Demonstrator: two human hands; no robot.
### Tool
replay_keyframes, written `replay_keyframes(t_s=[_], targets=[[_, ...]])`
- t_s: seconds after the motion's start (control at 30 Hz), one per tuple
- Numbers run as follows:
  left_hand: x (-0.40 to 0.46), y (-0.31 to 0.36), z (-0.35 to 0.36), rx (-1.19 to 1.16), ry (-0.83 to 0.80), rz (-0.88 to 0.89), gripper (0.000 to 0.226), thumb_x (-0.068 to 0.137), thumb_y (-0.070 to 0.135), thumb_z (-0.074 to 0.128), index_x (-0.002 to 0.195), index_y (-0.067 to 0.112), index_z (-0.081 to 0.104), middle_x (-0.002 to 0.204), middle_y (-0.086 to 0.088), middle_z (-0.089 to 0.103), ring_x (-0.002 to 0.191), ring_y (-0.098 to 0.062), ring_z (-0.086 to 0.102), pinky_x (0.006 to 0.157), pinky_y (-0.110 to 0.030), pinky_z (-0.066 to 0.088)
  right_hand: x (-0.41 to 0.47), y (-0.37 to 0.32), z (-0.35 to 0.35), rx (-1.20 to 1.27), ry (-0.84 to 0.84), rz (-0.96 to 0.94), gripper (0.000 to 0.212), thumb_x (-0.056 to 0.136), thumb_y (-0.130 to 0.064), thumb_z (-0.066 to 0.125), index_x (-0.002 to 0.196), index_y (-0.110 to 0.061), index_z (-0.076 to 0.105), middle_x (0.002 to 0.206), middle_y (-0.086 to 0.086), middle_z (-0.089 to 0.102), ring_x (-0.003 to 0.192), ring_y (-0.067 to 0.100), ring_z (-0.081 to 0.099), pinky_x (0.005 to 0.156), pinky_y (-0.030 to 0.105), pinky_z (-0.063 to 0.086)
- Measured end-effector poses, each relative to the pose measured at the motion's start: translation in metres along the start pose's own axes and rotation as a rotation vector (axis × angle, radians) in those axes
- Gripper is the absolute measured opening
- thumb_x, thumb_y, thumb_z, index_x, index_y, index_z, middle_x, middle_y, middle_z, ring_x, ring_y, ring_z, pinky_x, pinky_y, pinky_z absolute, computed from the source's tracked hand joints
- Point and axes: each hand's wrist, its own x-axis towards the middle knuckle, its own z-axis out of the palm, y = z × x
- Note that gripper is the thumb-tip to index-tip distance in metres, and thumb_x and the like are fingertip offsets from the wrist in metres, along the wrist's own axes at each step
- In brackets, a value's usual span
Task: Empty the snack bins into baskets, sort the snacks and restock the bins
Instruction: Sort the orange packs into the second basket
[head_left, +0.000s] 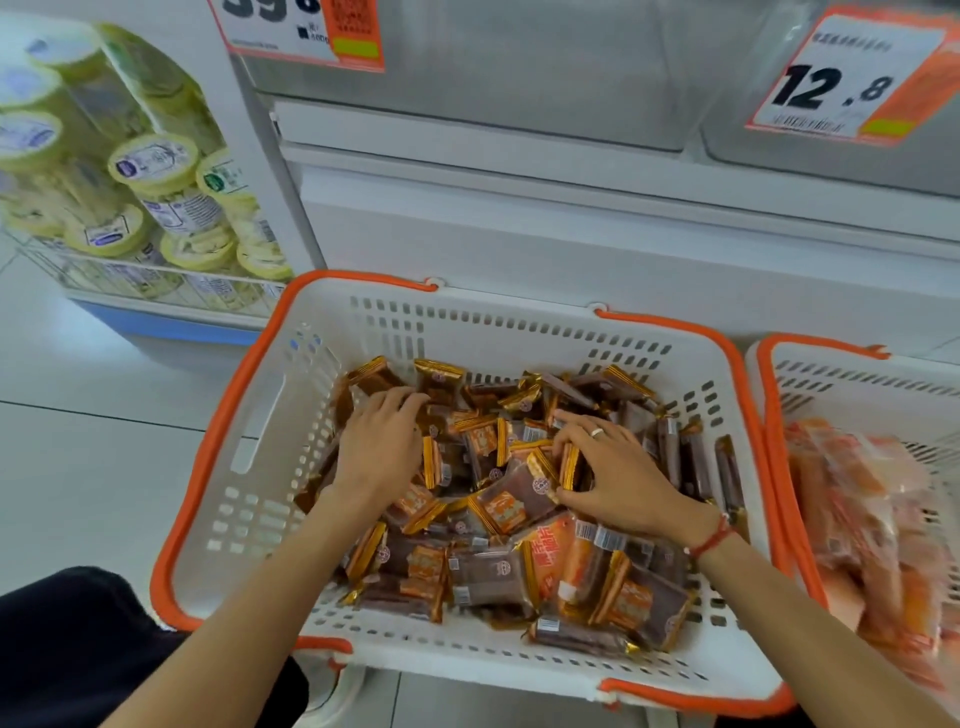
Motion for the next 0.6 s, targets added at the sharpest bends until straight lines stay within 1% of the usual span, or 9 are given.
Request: replay_keyframes(t_s=[0.07,0.13,0.17,0.23,0.33,0.4,0.5,0.57,0.6], targets=[[0.011,0.012,0.015,-0.020,-0.168,-0.003,0.046,0.101,0.032,0.046,0.145,0.023,0.039,0.147,0.000,0.043,0.137,-0.023,0.036,0.105,-0.039,0.038,-0.001,0.001,0.000,0.000,-0.004,0.008,0.031,0.081,-0.051,0.065,0.099,-0.038,0.044,0.157,-0.015,0.022,0.144,0.013,0.019,0.116,0.041,0.015],[0.016,0.013,0.030,-0.001,-0.334,-0.040,0.057,0.099,0.041,0.049,0.149,0.023,0.031,0.149,-0.003,0.041,0.139,-0.026,0.034,0.105,-0.041,0.038,-0.002,0.002,0.001,-0.005,-0.007,0.016,0.031,0.082,-0.054,0.063,0.103,-0.038,0.046,0.158,-0.016,0.020,0.145,0.012,0.017,0.117,0.039,0.012],[0.016,0.012,0.037,0.027,-0.361,-0.044,0.061,0.097,0.042,0.052,0.150,0.022,0.029,0.149,-0.004,0.040,0.139,-0.026,0.032,0.106,-0.042,0.038,-0.002,0.002,0.001,-0.009,-0.009,0.018,0.033,0.082,-0.055,0.062,0.107,-0.039,0.047,0.158,-0.017,0.019,0.145,0.012,0.017,0.117,0.039,0.011],[0.015,0.007,0.043,0.076,-0.352,-0.033,0.062,0.093,0.042,0.058,0.146,0.020,0.036,0.146,-0.005,0.044,0.137,-0.026,0.035,0.104,-0.041,0.041,-0.001,0.002,0.000,-0.023,-0.017,0.021,0.040,0.083,-0.059,0.060,0.116,-0.040,0.047,0.158,-0.017,0.018,0.145,0.012,0.015,0.118,0.040,0.011],[0.012,-0.001,0.039,-0.027,-0.353,-0.051,0.053,0.090,0.034,0.065,0.140,0.023,0.048,0.140,-0.004,0.050,0.129,-0.026,0.047,0.098,-0.041,0.046,0.000,0.001,0.002,-0.031,-0.012,0.025,0.047,0.083,-0.063,0.057,0.122,-0.041,0.046,0.157,-0.018,0.018,0.145,0.011,0.015,0.117,0.040,0.012],[0.006,-0.009,0.033,-0.082,-0.253,-0.054,0.048,0.090,0.027,0.065,0.136,0.025,0.051,0.135,-0.003,0.052,0.122,-0.026,0.053,0.092,-0.041,0.049,0.001,0.002,0.004,-0.043,-0.009,0.023,0.049,0.083,-0.063,0.057,0.125,-0.042,0.045,0.158,-0.018,0.017,0.145,0.012,0.014,0.117,0.040,0.011],[-0.008,-0.022,0.022,-0.218,0.044,-0.127,0.040,0.089,0.020,0.066,0.128,0.022,0.056,0.125,-0.001,0.053,0.107,-0.025,0.058,0.082,-0.037,0.049,0.001,0.002,0.005,-0.068,-0.012,0.028,0.051,0.083,-0.063,0.056,0.128,-0.041,0.044,0.158,-0.017,0.016,0.145,0.013,0.014,0.117,0.041,0.010],[-0.015,-0.034,0.016,-0.269,0.142,-0.240,0.035,0.089,0.015,0.066,0.123,0.017,0.058,0.123,-0.006,0.053,0.103,-0.025,0.057,0.080,-0.034,0.046,0.000,0.002,0.007,-0.070,-0.011,0.028,0.051,0.084,-0.062,0.057,0.129,-0.041,0.043,0.159,-0.016,0.015,0.146,0.014,0.014,0.118,0.042,0.010],[-0.017,-0.040,0.012,-0.271,0.144,-0.304,0.034,0.089,0.015,0.066,0.122,0.014,0.057,0.121,-0.008,0.054,0.101,-0.026,0.056,0.079,-0.035,0.045,0.000,0.002,0.007,-0.071,-0.011,0.028,0.052,0.084,-0.061,0.057,0.129,-0.041,0.043,0.159,-0.016,0.015,0.146,0.015,0.014,0.118,0.043,0.010]])
